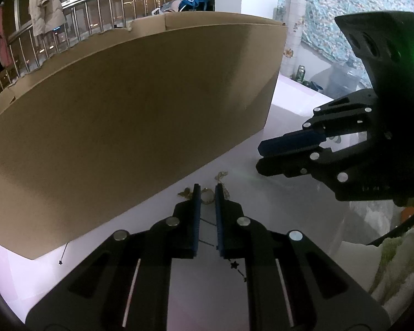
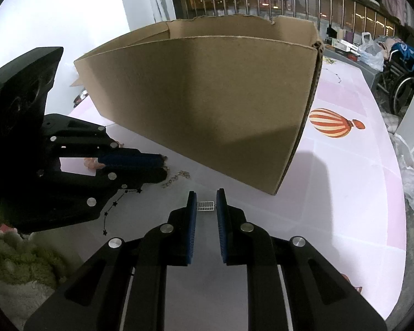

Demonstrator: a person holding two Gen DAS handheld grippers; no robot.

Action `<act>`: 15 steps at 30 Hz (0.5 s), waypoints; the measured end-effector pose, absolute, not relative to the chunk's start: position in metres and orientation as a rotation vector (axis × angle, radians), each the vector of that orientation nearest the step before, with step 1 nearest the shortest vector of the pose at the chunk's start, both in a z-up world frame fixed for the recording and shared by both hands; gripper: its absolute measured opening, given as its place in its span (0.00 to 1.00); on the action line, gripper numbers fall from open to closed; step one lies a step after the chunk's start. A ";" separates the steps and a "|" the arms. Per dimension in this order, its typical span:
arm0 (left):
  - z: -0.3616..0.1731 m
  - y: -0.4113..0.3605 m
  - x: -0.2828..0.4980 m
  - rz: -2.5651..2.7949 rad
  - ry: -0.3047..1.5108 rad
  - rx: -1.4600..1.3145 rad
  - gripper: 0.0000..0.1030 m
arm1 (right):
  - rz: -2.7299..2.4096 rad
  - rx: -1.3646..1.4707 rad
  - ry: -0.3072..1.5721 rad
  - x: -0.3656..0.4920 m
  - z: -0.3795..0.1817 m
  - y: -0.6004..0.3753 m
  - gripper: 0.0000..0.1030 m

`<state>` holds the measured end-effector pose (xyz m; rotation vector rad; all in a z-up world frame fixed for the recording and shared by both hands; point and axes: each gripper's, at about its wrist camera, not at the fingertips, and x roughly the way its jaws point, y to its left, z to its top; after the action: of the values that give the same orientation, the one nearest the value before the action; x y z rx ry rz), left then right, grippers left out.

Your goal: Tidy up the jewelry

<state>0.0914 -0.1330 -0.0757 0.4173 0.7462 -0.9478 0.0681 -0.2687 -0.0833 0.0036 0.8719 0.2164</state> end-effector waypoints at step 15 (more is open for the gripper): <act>-0.075 -0.130 0.092 -0.949 0.749 0.421 0.00 | 0.214 0.004 0.861 0.065 -0.081 -0.273 0.14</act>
<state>0.0916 -0.1301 -0.0752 0.4212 0.7488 -0.9487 0.0648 -0.2727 -0.0808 0.0040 0.8615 0.2144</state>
